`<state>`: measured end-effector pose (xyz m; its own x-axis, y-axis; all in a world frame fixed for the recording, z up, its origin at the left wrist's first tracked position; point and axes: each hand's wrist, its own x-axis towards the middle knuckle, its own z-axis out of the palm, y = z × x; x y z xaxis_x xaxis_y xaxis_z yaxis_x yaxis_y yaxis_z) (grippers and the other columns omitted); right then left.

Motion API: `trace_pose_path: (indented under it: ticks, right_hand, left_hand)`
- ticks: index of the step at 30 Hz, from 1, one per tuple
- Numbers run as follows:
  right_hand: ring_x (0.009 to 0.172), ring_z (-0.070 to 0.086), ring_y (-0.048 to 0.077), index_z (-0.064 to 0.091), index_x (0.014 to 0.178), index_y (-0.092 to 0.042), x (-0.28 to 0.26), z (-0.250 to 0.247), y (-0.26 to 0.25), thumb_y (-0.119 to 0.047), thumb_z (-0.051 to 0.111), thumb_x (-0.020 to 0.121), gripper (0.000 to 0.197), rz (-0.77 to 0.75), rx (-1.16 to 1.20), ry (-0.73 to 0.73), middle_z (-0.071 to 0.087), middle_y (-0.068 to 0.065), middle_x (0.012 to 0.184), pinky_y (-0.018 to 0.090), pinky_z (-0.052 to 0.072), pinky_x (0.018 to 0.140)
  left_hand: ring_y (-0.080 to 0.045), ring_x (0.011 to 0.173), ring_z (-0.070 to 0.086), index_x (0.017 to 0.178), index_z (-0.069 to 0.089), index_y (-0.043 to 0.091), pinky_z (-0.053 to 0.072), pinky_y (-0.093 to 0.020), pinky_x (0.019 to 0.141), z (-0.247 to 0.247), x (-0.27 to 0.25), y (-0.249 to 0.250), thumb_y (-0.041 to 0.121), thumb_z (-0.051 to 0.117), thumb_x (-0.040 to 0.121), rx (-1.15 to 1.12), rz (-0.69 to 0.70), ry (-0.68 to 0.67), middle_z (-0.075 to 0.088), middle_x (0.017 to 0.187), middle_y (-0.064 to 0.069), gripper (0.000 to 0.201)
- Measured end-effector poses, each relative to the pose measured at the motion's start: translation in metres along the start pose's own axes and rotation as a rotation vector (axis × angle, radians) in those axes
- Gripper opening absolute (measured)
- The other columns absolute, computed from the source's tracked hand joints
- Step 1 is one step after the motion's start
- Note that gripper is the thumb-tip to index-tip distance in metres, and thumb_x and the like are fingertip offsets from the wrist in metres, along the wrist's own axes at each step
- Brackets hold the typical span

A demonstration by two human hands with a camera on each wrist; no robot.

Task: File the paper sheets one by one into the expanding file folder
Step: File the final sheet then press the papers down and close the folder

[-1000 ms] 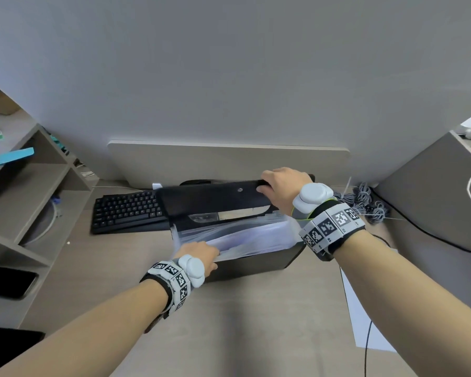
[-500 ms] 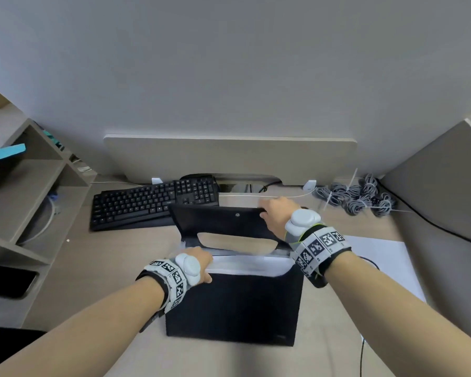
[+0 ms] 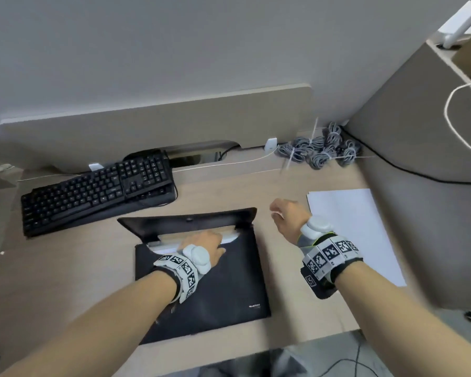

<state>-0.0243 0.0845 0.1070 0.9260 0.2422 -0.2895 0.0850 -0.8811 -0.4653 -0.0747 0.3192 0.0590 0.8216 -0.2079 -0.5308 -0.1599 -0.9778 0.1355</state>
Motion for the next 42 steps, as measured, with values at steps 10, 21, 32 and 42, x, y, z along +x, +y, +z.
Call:
trace_pose_path:
  ticks: [10,21,32,42]
  right_hand:
    - [0.104,0.060,0.027,0.057,0.118,-0.016,-0.041,-0.021,0.197,-0.027,0.052,0.091,0.029,0.355,0.095,0.026,0.063,0.005,0.118,0.032,0.046,0.088]
    - [0.121,0.051,0.029,0.049,0.130,-0.011,-0.056,-0.014,0.328,-0.028,0.058,0.090,0.044,0.558,0.249,0.021,0.053,0.010,0.133,0.034,0.041,0.100]
    - [0.101,0.060,0.025,0.059,0.117,-0.011,-0.038,-0.016,0.343,-0.025,0.065,0.085,0.035,0.680,0.508,0.082,0.063,0.005,0.106,0.023,0.038,0.080]
    - [0.087,0.062,0.023,0.060,0.114,-0.012,-0.030,0.009,0.313,-0.025,0.072,0.077,0.042,0.690,0.590,-0.004,0.061,-0.001,0.091,0.035,0.051,0.084]
  left_hand:
    - [-0.025,0.086,0.062,0.090,0.062,0.019,0.051,-0.032,0.075,0.020,0.078,0.161,0.038,0.052,0.091,-0.267,-0.017,-0.074,0.067,0.093,-0.003,0.022]
    - [-0.022,0.052,0.049,0.061,0.052,0.013,0.040,-0.029,0.059,0.033,0.151,0.262,0.026,0.055,0.092,-0.950,-0.486,-0.172,0.057,0.059,-0.006,0.034]
    - [-0.036,0.100,0.066,0.117,0.062,0.002,0.055,-0.044,0.088,0.057,0.181,0.272,0.040,0.074,0.070,-1.074,-0.617,-0.226,0.067,0.114,-0.017,0.061]
    - [-0.022,0.084,0.053,0.099,0.056,0.014,0.044,-0.029,0.075,0.025,0.164,0.238,-0.002,0.068,0.076,-0.996,-0.588,-0.087,0.058,0.095,-0.009,0.030]
